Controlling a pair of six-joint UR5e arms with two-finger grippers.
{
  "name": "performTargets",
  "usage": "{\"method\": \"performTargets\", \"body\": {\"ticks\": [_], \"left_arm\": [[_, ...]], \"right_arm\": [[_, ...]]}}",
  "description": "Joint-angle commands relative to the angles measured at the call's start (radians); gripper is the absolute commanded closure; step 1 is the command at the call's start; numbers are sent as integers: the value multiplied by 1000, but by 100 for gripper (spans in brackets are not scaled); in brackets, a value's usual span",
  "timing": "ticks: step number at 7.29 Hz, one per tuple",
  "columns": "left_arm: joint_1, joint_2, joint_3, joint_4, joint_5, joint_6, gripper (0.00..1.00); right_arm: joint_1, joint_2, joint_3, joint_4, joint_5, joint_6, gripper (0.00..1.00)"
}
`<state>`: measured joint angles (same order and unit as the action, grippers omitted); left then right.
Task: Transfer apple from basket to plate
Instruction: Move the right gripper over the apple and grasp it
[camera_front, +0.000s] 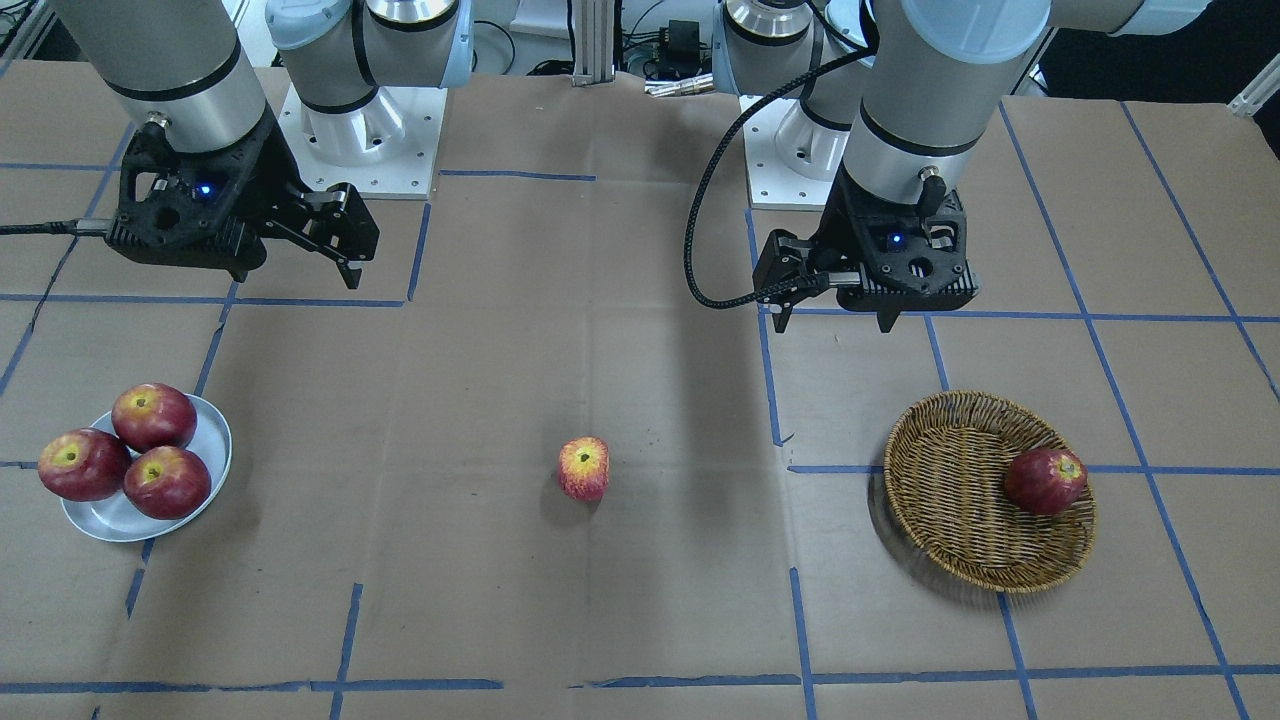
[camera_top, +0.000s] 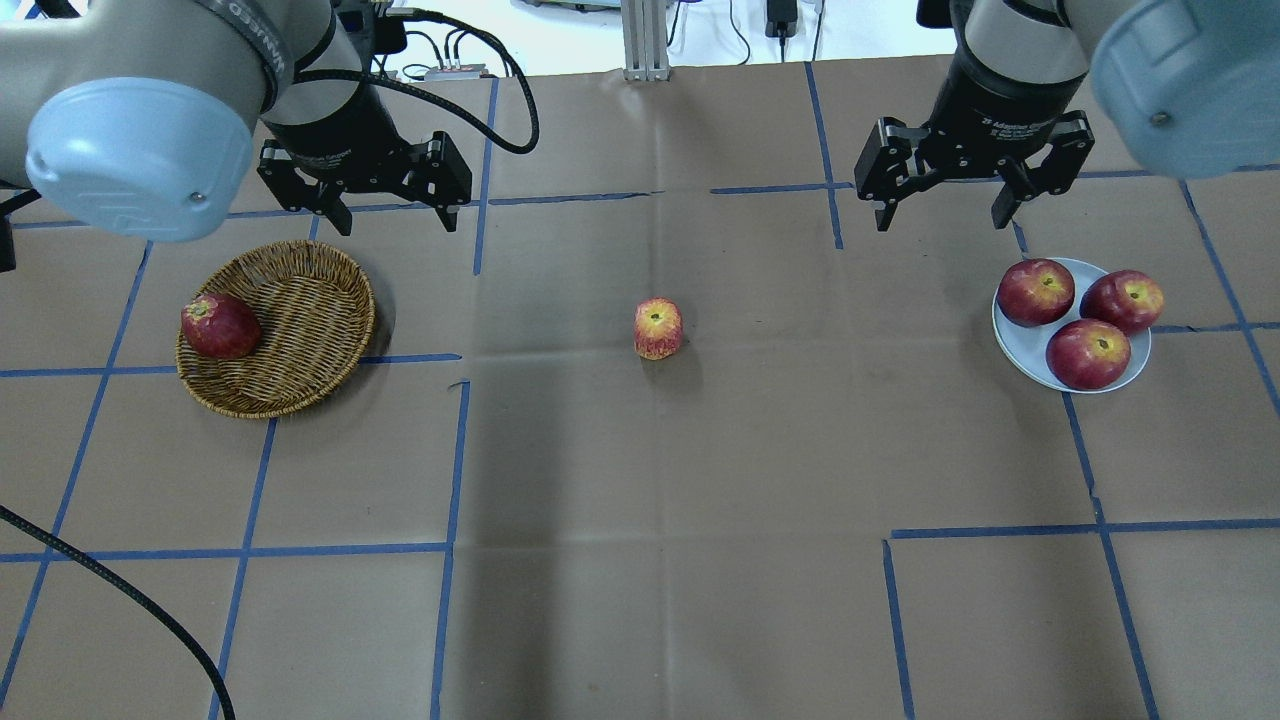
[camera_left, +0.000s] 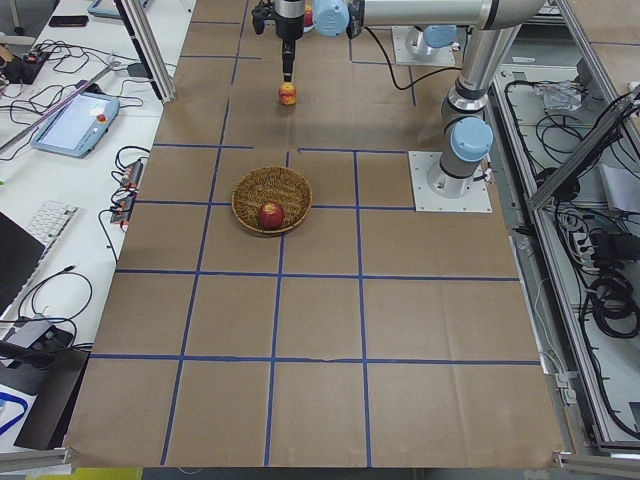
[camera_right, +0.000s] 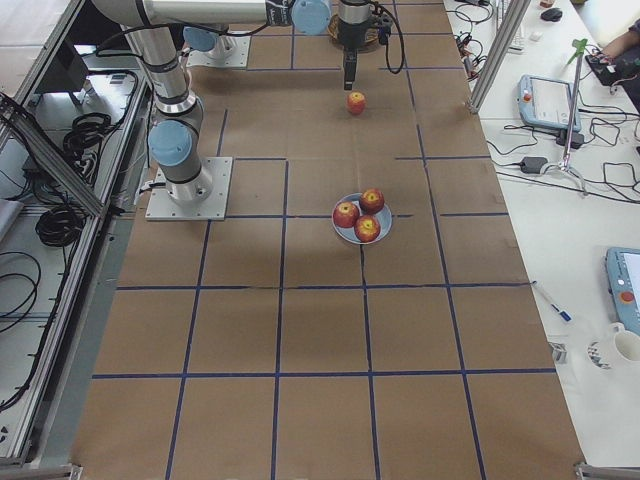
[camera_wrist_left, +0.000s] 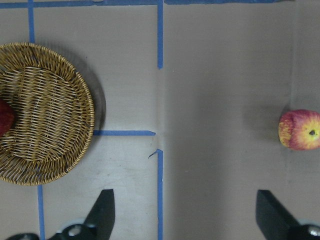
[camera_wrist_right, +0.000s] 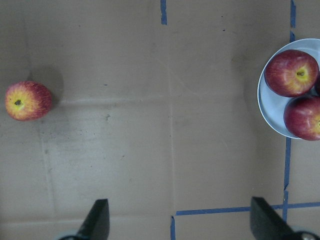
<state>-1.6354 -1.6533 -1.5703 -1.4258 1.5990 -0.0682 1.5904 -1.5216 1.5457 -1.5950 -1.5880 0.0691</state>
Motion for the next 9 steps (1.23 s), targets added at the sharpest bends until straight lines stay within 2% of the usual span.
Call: {"method": "performTargets", "body": {"ticks": [1,4,5,6,9], "left_arm": [[2,7,0,-22,2,1,1],[0,-11,4,-9,-1,-1,1],[-1,6,4,-16,4,-1,1],[-1,10,10,-22,4,-1,1],[-1,7,-2,-21,2,-5,1]], "right_arm": [[25,47,-50,-13,8,81,0],[192,214,-209,-13,-7,243,0],[239,259,-223,-23,-4,297,0],[275,302,-217,-98,-4,340,0],[325,411,-188,-212,-4,376,0]]}}
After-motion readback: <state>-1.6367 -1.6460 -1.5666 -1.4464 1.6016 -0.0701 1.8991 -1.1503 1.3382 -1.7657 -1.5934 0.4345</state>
